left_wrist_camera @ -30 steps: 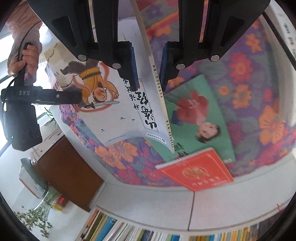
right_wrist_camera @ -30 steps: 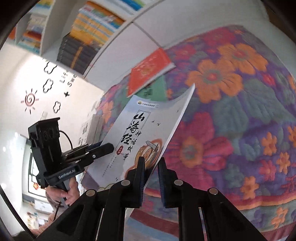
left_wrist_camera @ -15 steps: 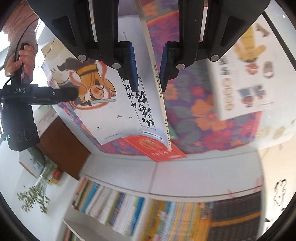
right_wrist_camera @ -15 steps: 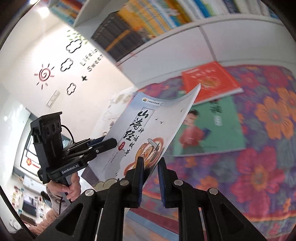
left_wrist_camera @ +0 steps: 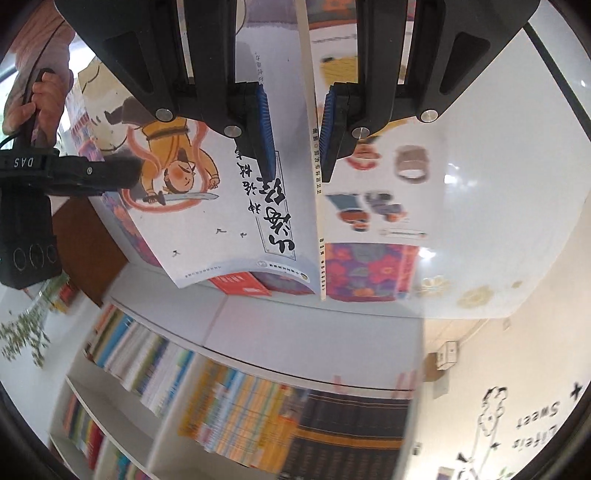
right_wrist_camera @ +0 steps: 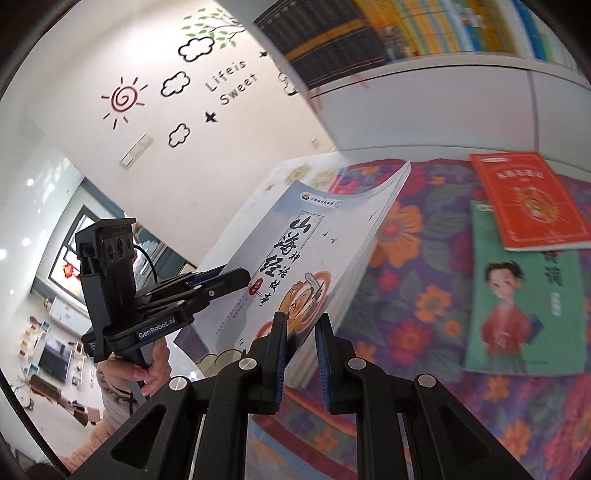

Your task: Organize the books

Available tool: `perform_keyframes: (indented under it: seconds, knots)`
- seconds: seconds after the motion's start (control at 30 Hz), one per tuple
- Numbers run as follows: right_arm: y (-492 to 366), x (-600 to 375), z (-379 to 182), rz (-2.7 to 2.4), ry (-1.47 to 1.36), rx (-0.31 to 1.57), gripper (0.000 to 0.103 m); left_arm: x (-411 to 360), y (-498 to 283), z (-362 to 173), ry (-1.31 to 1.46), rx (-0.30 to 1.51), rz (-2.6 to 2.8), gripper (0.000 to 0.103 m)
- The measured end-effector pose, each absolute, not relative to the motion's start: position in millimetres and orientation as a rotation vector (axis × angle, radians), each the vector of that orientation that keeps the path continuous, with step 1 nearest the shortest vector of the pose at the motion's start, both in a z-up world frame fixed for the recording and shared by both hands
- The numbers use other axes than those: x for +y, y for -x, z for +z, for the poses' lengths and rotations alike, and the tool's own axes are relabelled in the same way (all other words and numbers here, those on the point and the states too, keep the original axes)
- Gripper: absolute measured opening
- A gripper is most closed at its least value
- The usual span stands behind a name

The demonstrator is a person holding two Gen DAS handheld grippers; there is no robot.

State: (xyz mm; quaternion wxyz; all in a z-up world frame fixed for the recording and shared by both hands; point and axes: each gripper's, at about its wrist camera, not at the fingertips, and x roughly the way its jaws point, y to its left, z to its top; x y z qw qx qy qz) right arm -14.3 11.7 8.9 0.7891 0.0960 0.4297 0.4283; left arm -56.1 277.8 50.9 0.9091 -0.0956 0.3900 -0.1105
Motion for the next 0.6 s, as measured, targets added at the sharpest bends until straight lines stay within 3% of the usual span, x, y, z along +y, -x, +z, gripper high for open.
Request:
perform_keyframes:
  seconds: [0.6]
  knots:
    - [-20, 93, -19, 0.989, -0.193, 1.002, 0.015, 343, 50, 10, 0.292, 0.833, -0.111, 0.02]
